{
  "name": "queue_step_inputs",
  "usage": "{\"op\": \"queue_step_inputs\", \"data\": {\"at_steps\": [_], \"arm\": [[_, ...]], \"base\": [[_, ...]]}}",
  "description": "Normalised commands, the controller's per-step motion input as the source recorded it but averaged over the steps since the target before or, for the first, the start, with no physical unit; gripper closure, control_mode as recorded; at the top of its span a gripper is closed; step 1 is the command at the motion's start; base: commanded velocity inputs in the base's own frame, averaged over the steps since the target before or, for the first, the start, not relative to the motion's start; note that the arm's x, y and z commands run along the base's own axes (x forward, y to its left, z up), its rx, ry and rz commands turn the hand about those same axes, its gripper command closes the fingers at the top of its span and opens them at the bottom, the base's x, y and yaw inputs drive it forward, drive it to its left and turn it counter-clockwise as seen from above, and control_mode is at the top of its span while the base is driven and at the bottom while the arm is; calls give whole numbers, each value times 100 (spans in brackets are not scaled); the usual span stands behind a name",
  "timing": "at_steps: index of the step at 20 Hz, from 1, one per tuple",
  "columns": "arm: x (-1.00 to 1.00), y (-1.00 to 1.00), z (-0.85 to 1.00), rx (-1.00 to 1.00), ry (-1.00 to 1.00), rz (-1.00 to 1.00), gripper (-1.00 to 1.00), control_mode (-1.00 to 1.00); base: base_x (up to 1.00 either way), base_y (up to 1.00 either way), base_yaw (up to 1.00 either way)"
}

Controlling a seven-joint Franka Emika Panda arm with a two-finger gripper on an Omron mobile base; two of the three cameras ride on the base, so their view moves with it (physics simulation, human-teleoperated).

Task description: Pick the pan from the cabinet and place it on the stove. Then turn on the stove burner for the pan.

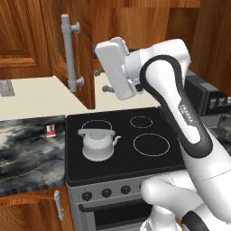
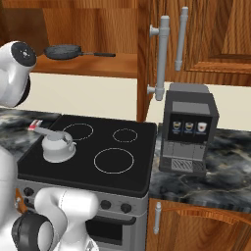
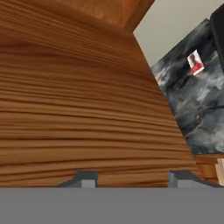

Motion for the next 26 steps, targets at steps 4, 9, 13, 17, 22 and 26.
{"op": "queue_step_inputs", "data": {"at_steps": [4, 9, 13, 17, 22, 26], "arm": [[-15, 85, -16, 0, 0, 17, -100, -100], [-13, 85, -17, 0, 0, 17, -100, -100], [-2, 69, -6, 0, 0, 12, -100, -100], [0, 11, 8, 0, -12, 0, -100, -100], [-3, -9, 17, 0, -20, 0, -100, -100], [-5, -29, 14, 0, -21, 0, -100, -100]], "base": [[0, 0, 0], [0, 0, 0], [0, 0, 0], [0, 0, 0], [0, 0, 0], [0, 0, 0]]}}
